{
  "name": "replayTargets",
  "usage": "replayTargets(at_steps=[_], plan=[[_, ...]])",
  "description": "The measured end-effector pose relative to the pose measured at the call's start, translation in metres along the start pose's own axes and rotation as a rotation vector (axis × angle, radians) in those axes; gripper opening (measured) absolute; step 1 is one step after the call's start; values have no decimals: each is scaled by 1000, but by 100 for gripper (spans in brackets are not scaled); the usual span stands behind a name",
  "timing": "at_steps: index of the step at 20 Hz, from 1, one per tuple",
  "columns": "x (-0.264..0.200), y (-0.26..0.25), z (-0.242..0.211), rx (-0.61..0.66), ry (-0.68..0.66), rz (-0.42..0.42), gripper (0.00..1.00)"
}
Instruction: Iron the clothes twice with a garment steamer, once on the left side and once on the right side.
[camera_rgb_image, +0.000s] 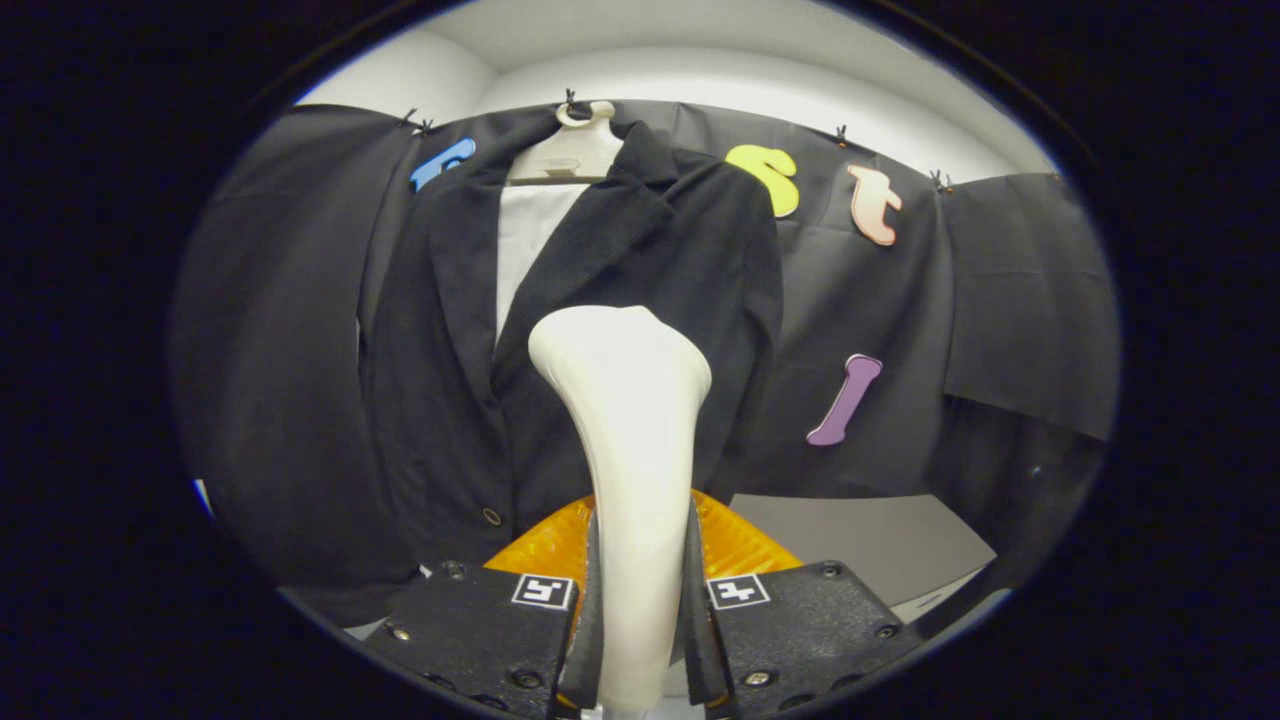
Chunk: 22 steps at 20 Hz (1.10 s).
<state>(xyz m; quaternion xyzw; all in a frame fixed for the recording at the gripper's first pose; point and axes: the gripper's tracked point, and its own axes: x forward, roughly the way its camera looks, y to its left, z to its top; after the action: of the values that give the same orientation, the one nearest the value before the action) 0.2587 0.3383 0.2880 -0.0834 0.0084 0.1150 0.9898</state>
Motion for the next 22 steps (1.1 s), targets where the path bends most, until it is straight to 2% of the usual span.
replayTargets(at_steps=[8, 22], plan=[[-4, 4, -54, 13, 62, 16, 36], [1, 14, -138, -56, 163, 14, 36]])
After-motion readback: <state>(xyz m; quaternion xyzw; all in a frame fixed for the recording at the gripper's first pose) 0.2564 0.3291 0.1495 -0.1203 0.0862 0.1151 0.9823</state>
